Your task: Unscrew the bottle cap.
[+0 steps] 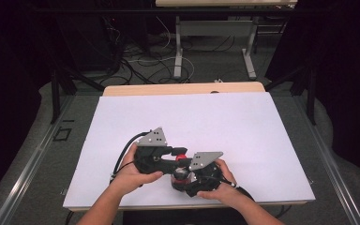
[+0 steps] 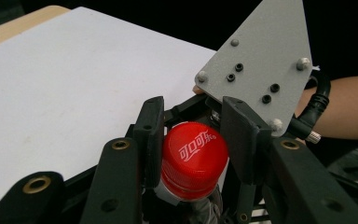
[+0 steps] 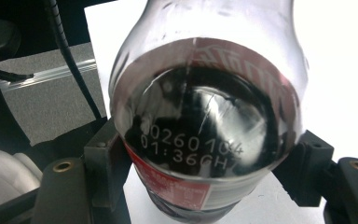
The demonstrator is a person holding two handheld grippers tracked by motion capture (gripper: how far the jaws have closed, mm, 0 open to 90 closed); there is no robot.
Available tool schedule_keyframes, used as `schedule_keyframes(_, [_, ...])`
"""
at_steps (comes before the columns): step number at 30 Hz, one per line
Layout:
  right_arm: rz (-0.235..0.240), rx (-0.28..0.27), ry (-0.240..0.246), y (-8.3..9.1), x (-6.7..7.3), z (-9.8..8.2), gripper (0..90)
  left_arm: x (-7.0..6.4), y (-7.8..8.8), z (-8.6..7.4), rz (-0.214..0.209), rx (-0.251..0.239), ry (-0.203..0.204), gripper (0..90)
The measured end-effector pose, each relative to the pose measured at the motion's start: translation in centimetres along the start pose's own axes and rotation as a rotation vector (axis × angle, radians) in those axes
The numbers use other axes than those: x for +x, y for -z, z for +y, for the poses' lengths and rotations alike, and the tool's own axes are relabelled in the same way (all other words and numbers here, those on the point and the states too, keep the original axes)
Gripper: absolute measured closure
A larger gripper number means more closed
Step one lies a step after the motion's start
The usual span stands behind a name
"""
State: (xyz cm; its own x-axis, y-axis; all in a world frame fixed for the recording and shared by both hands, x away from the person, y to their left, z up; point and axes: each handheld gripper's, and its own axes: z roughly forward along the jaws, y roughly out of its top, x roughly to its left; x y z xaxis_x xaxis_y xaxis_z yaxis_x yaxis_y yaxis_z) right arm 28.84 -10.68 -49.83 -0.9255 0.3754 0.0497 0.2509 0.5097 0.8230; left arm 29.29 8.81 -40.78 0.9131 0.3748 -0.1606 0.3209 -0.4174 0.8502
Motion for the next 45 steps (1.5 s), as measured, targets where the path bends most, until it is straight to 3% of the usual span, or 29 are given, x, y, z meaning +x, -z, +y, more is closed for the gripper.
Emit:
schedule_keyframes(8, [-0.01,-0.004,-0.018,0.1,-0.2,0.0,28.8,-1.3,-0.3,0.3,0.132,-0.011,0.128,61.2])
schedule_keyframes(17, [-0.053,-0.012,-0.04,0.2,-0.5,-0.1,28.8,-2.2,-1.0,0.7,0.26,-0.038,0.199,61.3])
schedule_keyframes(20, [-0.067,-0.013,-0.051,0.2,-0.5,-0.1,28.8,-2.4,-1.3,0.8,0.279,-0.048,0.211,61.3])
schedule_keyframes(22, [-0.075,-0.003,-0.051,0.2,-0.6,-0.1,28.8,-2.6,-1.2,1.0,0.29,-0.08,0.227,61.4])
schedule_keyframes(25, [-0.077,0.007,-0.066,0.0,-0.5,-0.2,28.8,-2.7,-1.1,1.3,0.303,-0.094,0.221,61.4])
schedule_keyframes(31, [-0.069,0.004,-0.059,0.0,-0.6,-0.2,28.8,-2.5,-1.1,1.7,0.314,-0.084,0.22,61.4])
schedule_keyframes(37, [-0.09,-0.005,-0.068,0.1,-0.9,-0.3,28.8,-1.4,-1.0,1.4,0.35,-0.066,0.231,61.3])
schedule_keyframes(45, [-0.106,-0.008,-0.081,0.1,-1.3,-0.4,28.8,1.0,0.0,0.3,0.396,-0.075,0.303,61.4])
